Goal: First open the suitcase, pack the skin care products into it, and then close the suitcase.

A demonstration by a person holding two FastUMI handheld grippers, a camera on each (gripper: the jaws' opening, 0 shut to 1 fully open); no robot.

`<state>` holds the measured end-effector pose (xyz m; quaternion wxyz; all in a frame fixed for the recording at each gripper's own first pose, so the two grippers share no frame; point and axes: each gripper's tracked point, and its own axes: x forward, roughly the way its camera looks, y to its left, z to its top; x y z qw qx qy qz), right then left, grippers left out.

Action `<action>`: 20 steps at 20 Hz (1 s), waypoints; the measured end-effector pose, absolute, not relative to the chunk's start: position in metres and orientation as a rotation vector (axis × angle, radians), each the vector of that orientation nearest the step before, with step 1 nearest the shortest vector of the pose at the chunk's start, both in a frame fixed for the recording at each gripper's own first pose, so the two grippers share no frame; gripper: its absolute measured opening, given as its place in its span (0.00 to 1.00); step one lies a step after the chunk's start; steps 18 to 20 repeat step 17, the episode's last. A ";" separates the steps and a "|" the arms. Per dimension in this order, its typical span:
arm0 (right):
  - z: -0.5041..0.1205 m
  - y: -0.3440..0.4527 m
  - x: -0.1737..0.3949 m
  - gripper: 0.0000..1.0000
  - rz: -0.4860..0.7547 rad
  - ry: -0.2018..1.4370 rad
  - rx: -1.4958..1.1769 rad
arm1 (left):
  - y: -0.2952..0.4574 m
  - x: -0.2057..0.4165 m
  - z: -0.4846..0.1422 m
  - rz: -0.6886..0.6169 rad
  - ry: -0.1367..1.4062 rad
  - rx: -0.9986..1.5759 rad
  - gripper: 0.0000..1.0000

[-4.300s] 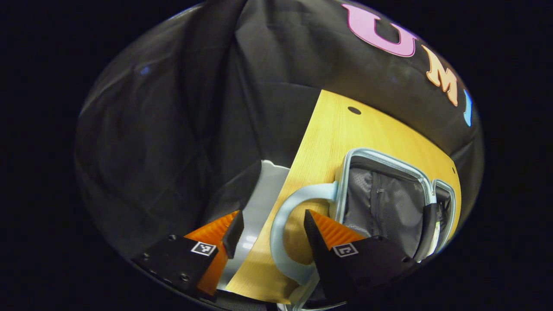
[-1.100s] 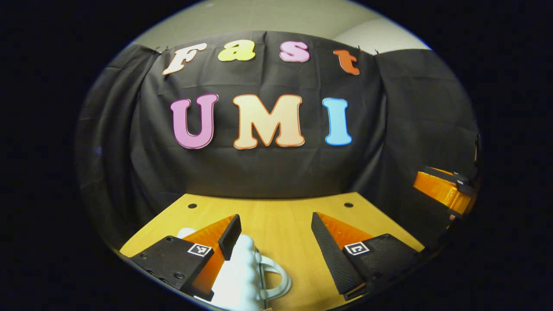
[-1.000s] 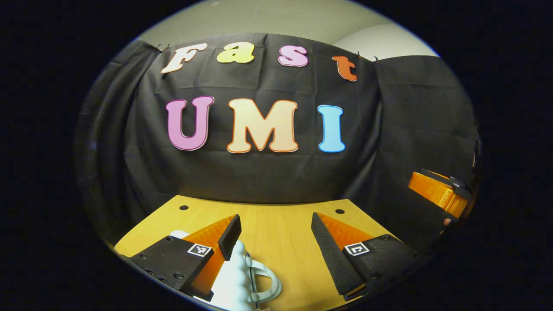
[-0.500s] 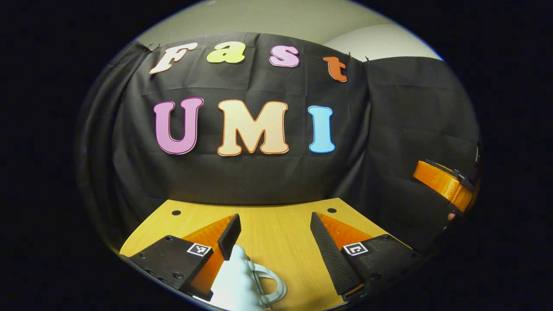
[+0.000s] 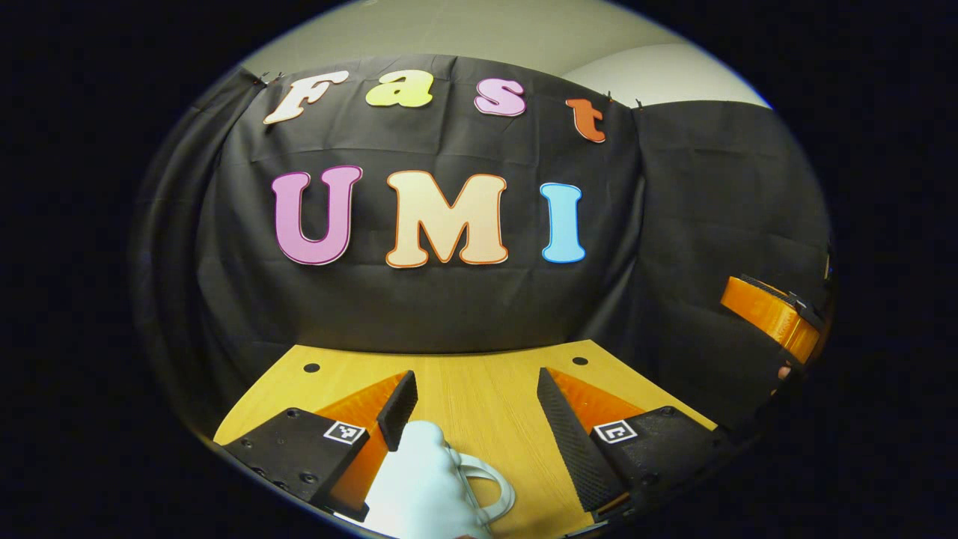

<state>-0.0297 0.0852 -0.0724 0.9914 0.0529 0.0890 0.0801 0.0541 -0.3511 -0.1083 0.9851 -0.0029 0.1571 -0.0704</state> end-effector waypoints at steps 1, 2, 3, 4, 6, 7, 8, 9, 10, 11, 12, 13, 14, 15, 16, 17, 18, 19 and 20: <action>-0.070 0.086 -0.030 0.94 0.161 0.174 0.105 | -0.349 0.054 -0.107 -0.143 0.313 0.001 0.95; -0.068 0.089 -0.031 0.94 0.162 0.170 0.105 | -0.349 0.054 -0.105 -0.146 0.306 0.004 0.95; -0.065 0.090 -0.032 0.97 0.162 0.164 0.102 | -0.348 0.054 -0.103 -0.150 0.302 0.003 0.94; -0.064 0.091 -0.032 0.97 0.163 0.159 0.096 | -0.348 0.054 -0.102 -0.153 0.301 0.003 0.94; -0.063 0.092 -0.035 0.94 0.158 0.155 0.088 | -0.349 0.054 -0.098 -0.164 0.291 -0.004 0.94; -0.061 0.092 -0.036 0.94 0.155 0.152 0.088 | -0.349 0.055 -0.097 -0.167 0.288 -0.003 0.95; -0.061 0.093 -0.037 0.94 0.153 0.153 0.086 | -0.348 0.057 -0.095 -0.170 0.285 -0.001 0.95; -0.060 0.093 -0.038 0.94 0.153 0.153 0.081 | -0.350 0.058 -0.094 -0.178 0.286 0.003 0.95; -0.058 0.093 -0.038 0.94 0.150 0.148 0.073 | -0.351 0.060 -0.092 -0.180 0.280 0.007 0.95; -0.055 0.092 -0.037 0.94 0.146 0.142 0.066 | -0.351 0.063 -0.088 -0.184 0.269 0.006 0.96; -0.054 0.091 -0.037 0.97 0.142 0.135 0.062 | -0.352 0.065 -0.086 -0.188 0.266 0.004 0.94; -0.051 0.091 -0.037 0.97 0.139 0.130 0.060 | -0.354 0.066 -0.087 -0.192 0.265 0.000 0.94; -0.050 0.092 -0.039 0.97 0.139 0.124 0.058 | -0.356 0.067 -0.087 -0.199 0.267 -0.004 0.94; -0.048 0.092 -0.039 0.97 0.138 0.122 0.052 | -0.357 0.067 -0.087 -0.202 0.268 -0.003 0.94; -0.050 0.091 -0.039 0.97 0.137 0.120 0.045 | -0.358 0.068 -0.086 -0.205 0.267 -0.001 0.95; -0.049 0.090 -0.040 0.98 0.136 0.120 0.042 | -0.359 0.069 -0.085 -0.208 0.265 0.002 0.94; -0.049 0.090 -0.040 0.98 0.136 0.120 0.042 | -0.359 0.069 -0.085 -0.208 0.265 0.002 0.94; -0.049 0.090 -0.040 0.98 0.136 0.120 0.042 | -0.359 0.069 -0.085 -0.208 0.265 0.002 0.94; -0.049 0.090 -0.040 0.98 0.136 0.120 0.042 | -0.359 0.069 -0.085 -0.208 0.265 0.002 0.94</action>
